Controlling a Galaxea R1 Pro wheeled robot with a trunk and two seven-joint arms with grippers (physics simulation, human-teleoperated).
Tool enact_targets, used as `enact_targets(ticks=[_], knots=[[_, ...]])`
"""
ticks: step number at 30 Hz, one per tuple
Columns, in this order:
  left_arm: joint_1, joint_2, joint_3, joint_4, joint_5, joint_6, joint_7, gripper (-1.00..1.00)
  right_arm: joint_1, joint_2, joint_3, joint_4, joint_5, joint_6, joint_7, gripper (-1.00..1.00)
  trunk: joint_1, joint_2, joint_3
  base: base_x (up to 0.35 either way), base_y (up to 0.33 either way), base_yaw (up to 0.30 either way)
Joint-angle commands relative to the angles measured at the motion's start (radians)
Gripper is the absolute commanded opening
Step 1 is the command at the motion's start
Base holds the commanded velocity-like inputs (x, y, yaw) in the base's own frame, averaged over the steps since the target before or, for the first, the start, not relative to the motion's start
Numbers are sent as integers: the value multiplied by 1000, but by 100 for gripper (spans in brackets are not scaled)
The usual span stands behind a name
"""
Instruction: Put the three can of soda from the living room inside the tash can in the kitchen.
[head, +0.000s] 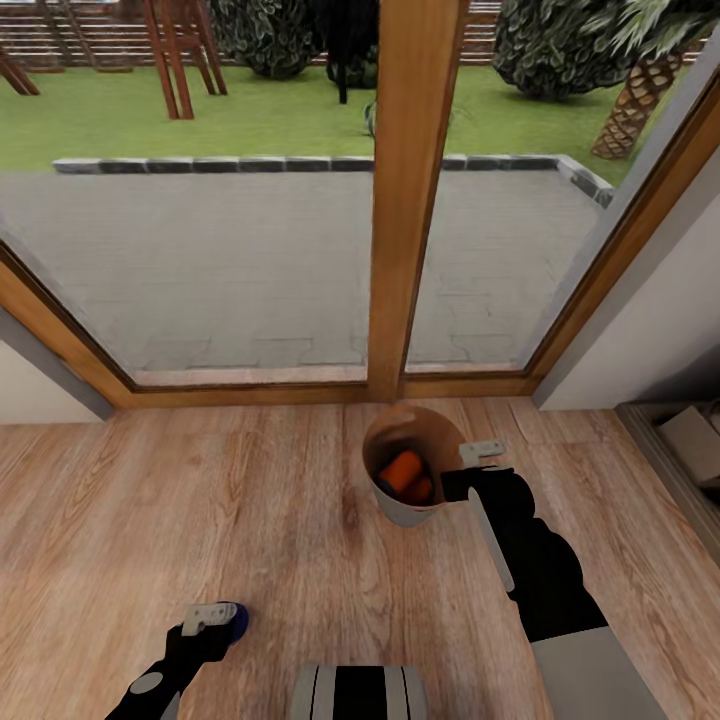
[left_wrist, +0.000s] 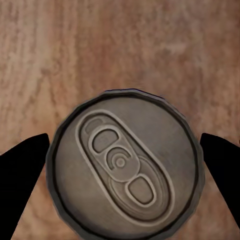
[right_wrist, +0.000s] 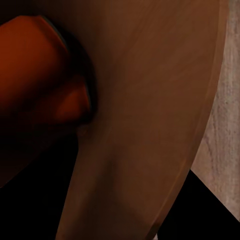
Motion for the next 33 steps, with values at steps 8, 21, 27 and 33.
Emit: enact_targets(ticks=[8,21,27,33], knots=[[0,0,0,1,-2,0,0,-100,0,0,1,0,-7,-1,3,-100,0,0,0,0,0,0],[0,0,0,1,-2,0,0,-100,0,0,3,0,-7,-1,3,-100,-2,1,16,0,0,0],[0,-1,-7,1,-2,1,0,-100,0,0,3,0,-7,-1,3,-100,-5,2,39,0,0,0],[0,-2,-9,1,-2,1,0,-100,0,0,3,0,-7,-1,3,-100,-17,24,60,0,0,0]])
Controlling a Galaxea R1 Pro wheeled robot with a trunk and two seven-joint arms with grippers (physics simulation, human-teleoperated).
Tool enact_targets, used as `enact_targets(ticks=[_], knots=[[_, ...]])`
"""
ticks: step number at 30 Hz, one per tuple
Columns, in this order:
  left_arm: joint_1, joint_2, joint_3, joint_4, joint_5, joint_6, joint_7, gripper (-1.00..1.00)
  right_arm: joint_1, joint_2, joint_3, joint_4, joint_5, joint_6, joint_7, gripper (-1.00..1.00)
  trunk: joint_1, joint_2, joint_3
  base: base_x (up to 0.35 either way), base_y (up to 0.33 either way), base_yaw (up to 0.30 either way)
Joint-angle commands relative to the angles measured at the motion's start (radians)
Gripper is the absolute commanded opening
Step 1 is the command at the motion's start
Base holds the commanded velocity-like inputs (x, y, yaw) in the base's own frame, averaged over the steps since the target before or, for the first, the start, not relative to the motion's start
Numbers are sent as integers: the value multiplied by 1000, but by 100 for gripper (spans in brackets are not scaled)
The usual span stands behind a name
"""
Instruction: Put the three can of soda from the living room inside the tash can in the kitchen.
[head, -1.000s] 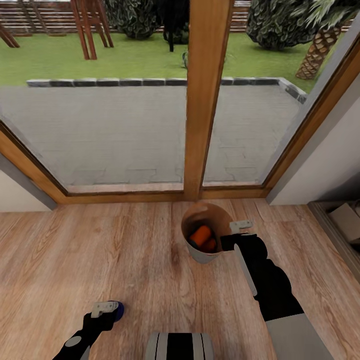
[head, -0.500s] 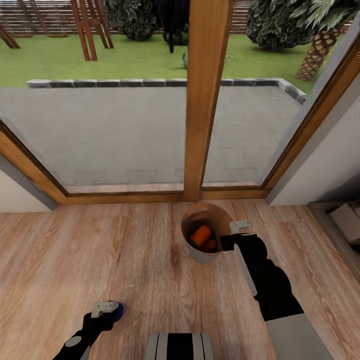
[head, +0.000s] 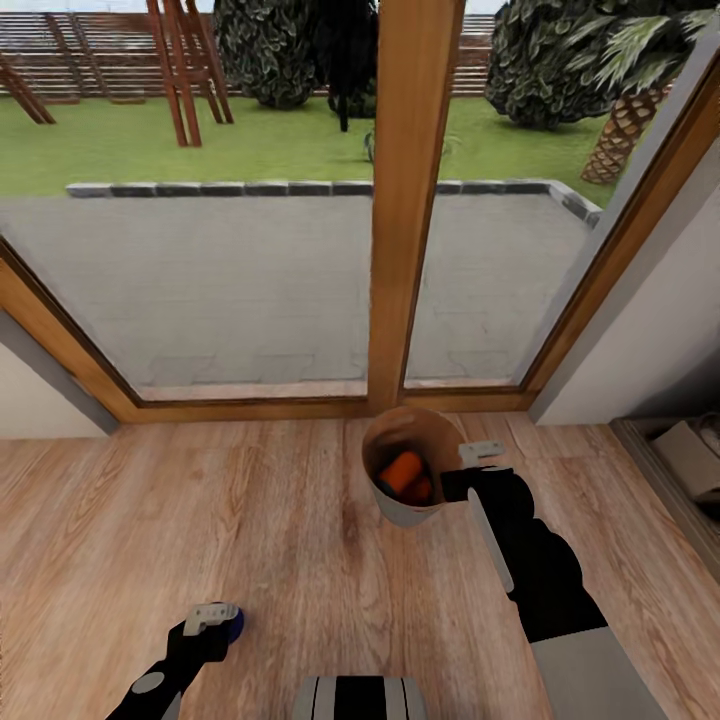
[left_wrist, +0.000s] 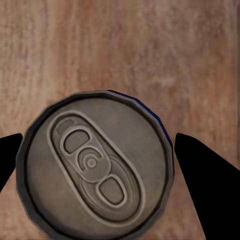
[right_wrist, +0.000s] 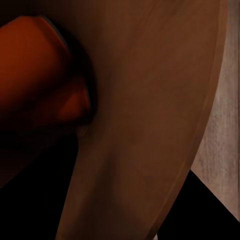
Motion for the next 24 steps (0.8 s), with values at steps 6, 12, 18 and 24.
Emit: enact_targets(ticks=[6,12,18,24], knots=[[0,0,0,0,0,0,-1,-100,0,0,0,0,-7,-1,3,-100,-23,42,19,0,0,0],[0,0,1,0,0,-1,-1,-100,0,0,0,0,-7,-1,3,-100,-27,49,22,0,0,0],[0,0,1,-1,0,-1,-1,-100,0,0,0,0,-7,-1,3,-100,-27,49,22,-87,0,0],[0,0,2,-1,0,-2,-1,-100,0,0,0,0,-7,-1,3,-100,-27,49,22,-201,0,0]])
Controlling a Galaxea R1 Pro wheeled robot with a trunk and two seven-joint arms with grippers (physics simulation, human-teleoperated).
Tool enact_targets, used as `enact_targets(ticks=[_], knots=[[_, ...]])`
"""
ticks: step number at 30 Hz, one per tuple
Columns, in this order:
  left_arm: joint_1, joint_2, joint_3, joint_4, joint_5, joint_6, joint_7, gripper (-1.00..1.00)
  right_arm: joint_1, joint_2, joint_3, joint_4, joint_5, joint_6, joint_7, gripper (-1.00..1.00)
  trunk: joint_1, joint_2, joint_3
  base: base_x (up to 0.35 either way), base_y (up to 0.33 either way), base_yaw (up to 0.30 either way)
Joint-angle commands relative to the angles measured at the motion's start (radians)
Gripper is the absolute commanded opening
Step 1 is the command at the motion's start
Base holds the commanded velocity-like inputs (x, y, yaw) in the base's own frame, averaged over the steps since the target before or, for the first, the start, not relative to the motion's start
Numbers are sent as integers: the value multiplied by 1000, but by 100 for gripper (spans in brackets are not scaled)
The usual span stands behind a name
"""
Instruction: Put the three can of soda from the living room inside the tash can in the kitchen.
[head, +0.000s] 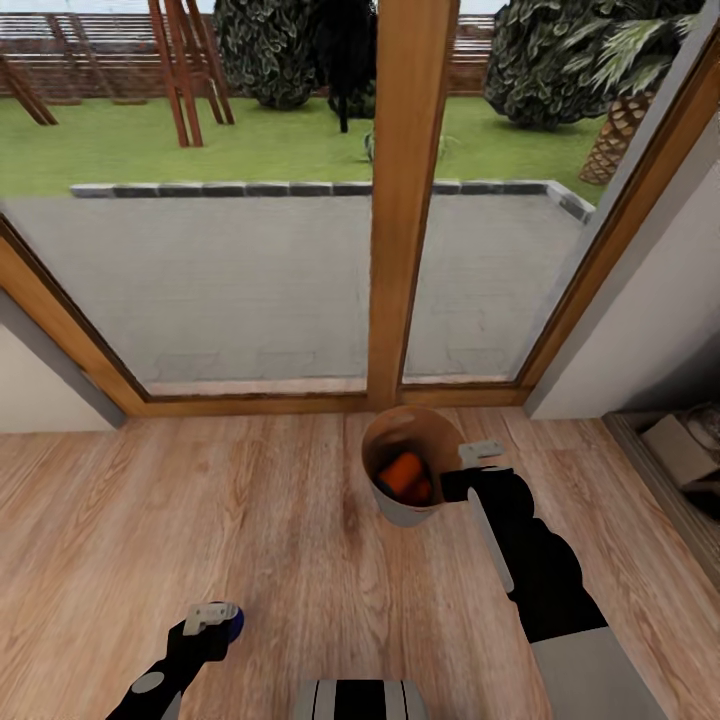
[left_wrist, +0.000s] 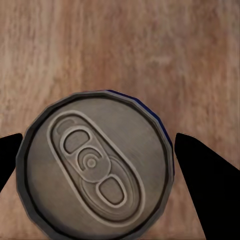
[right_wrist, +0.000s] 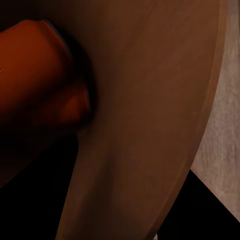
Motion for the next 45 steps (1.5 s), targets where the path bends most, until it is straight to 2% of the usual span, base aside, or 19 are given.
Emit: enact_targets(ticks=[1,7,33,45], knots=[[0,0,0,0,0,0,-1,-100,0,0,0,0,0,0,3,-100,0,0,0,-77,0,0],[0,0,-1,0,0,0,-1,-100,0,0,0,0,0,0,3,-100,0,0,0,-24,0,0],[0,0,-2,0,0,1,-1,-100,0,0,0,0,0,0,3,-100,-100,182,82,0,0,0],[0,0,-3,0,0,1,-1,-100,0,0,0,0,0,0,3,-100,-146,266,136,0,0,0]])
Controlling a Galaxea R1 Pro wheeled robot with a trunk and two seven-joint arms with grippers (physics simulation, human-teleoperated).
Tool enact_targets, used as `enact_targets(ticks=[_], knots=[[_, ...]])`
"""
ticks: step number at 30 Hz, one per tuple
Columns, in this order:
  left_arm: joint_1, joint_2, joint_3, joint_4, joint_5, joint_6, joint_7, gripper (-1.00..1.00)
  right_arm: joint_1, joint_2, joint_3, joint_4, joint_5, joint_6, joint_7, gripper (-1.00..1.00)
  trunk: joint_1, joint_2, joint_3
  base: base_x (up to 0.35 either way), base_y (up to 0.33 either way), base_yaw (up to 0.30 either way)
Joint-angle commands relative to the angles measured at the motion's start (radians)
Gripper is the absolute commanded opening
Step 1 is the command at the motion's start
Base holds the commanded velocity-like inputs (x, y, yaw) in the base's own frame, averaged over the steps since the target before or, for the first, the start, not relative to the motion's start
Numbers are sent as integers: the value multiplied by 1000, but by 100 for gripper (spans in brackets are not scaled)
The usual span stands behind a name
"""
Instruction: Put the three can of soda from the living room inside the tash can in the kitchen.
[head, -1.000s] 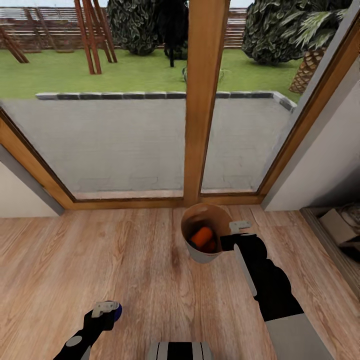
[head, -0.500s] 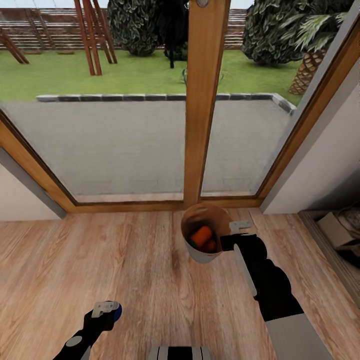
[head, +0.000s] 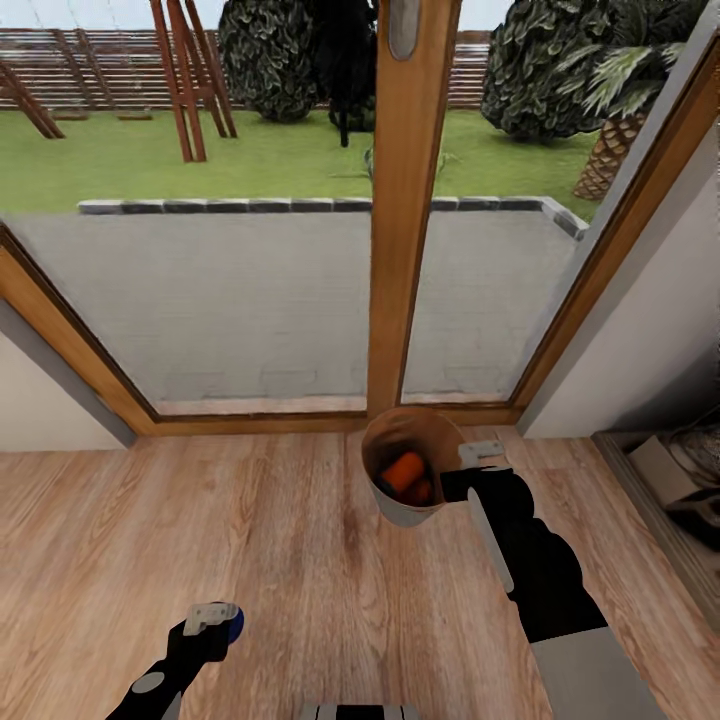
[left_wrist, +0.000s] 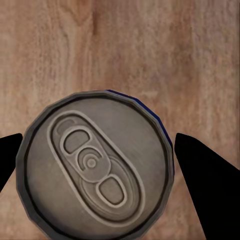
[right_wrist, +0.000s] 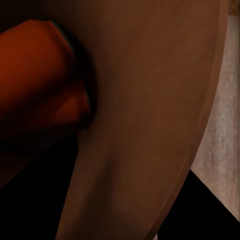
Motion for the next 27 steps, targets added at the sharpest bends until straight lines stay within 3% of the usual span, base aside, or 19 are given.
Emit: enact_targets(ticks=[1,27], knots=[[0,0,1,0,0,0,-1,-100,0,0,0,0,-6,-1,3,-100,-4,7,5,0,0,0],[0,0,1,1,1,2,-2,-100,0,2,0,1,-7,-1,3,-100,-104,189,129,0,0,0]])
